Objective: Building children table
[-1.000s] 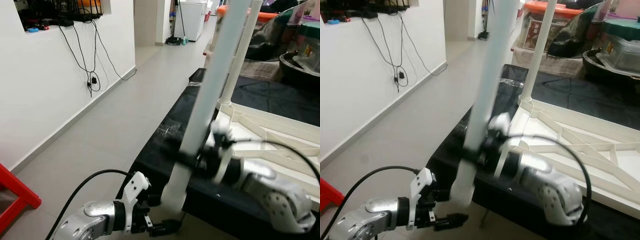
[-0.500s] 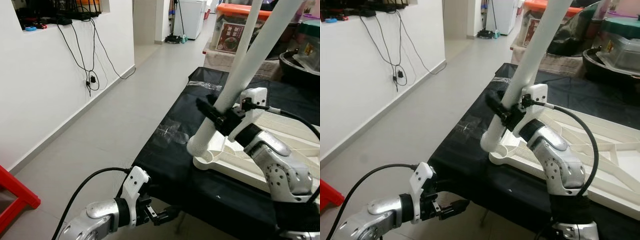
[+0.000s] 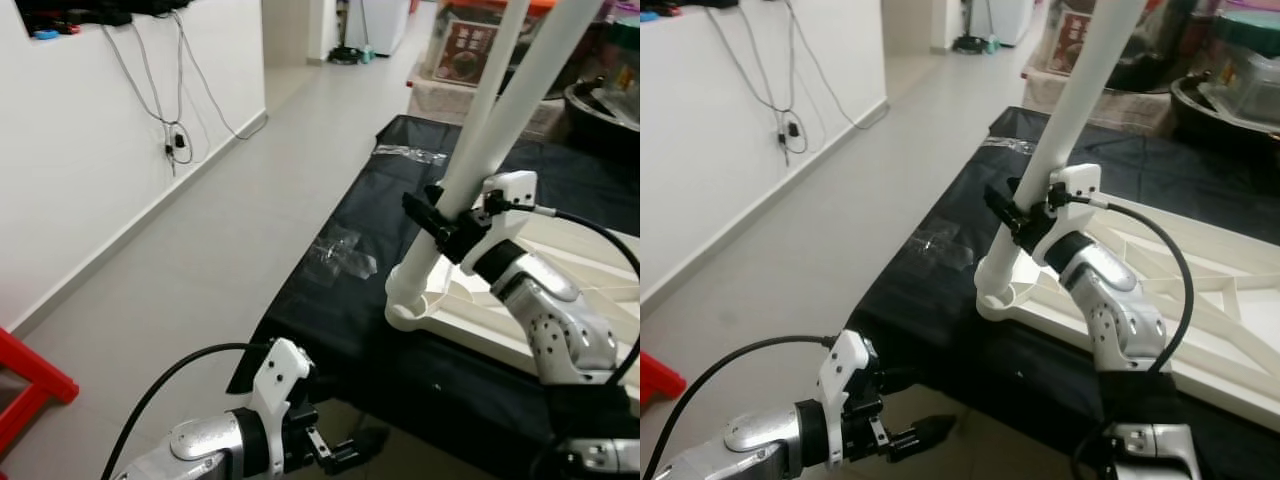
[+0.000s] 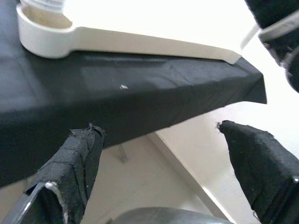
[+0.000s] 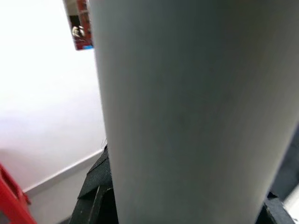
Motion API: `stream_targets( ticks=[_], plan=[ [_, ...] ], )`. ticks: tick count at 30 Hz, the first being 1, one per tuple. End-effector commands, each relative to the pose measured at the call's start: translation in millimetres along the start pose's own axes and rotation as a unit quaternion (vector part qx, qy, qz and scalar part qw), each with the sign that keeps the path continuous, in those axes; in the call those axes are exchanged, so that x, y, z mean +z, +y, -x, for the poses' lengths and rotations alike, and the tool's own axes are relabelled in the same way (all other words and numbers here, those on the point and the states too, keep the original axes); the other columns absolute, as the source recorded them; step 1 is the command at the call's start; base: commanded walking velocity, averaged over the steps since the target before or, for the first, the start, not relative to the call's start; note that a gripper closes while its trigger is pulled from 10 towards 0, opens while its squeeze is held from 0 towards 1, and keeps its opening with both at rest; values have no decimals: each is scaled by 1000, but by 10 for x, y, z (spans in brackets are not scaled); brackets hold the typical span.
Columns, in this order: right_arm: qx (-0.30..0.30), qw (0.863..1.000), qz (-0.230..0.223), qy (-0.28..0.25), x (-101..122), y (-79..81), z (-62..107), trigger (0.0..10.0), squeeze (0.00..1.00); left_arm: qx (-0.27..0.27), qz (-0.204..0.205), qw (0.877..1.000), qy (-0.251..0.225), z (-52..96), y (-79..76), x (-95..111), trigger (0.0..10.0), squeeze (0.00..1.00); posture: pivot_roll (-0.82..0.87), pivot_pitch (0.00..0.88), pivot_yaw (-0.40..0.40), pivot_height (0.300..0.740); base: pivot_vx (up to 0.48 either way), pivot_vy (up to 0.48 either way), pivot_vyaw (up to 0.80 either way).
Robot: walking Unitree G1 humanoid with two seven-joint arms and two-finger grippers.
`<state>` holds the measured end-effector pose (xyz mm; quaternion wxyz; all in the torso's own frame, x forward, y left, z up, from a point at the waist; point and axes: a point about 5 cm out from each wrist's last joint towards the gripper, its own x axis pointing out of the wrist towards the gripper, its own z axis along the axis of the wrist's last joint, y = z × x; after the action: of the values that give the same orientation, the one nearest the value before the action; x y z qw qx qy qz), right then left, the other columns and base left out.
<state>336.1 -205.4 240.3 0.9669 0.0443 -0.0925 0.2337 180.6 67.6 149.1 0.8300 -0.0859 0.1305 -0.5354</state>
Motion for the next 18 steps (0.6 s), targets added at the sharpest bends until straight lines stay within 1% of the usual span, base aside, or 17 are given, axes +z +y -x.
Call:
stream_targets(
  ticks=[1,7,8,11,12,15,18],
  plan=[
    [3,1000,11,-5,37,-47,-3,0,0,-8,10,1000,6,19,-78,0,10000,0,159,196,-68,740,0,0,0],
    [23,1000,8,7,36,-115,21,0,0,-11,19,1000,8,56,-170,33,10000,0,160,233,-67,740,0,0,0],
    [43,999,-2,13,41,-116,28,0,0,-12,23,1000,9,62,-197,47,10000,0,161,237,-68,740,0,0,0],
    [56,998,-10,14,49,-107,32,0,0,-13,25,1000,9,65,-207,52,10000,0,161,237,-68,740,0,0,0],
    [78,997,-22,20,48,-95,44,0,0,-12,26,1000,11,78,-215,47,10000,0,164,248,-67,740,0,0,0],
    [124,991,-35,38,16,-76,79,0,0,-11,29,999,18,105,-243,40,10000,0,166,252,-69,740,0,0,0],
    [133,990,-38,39,10,-67,73,0,0,-10,29,999,19,117,-254,49,10000,0,175,260,-69,740,0,0,0]
  ],
)
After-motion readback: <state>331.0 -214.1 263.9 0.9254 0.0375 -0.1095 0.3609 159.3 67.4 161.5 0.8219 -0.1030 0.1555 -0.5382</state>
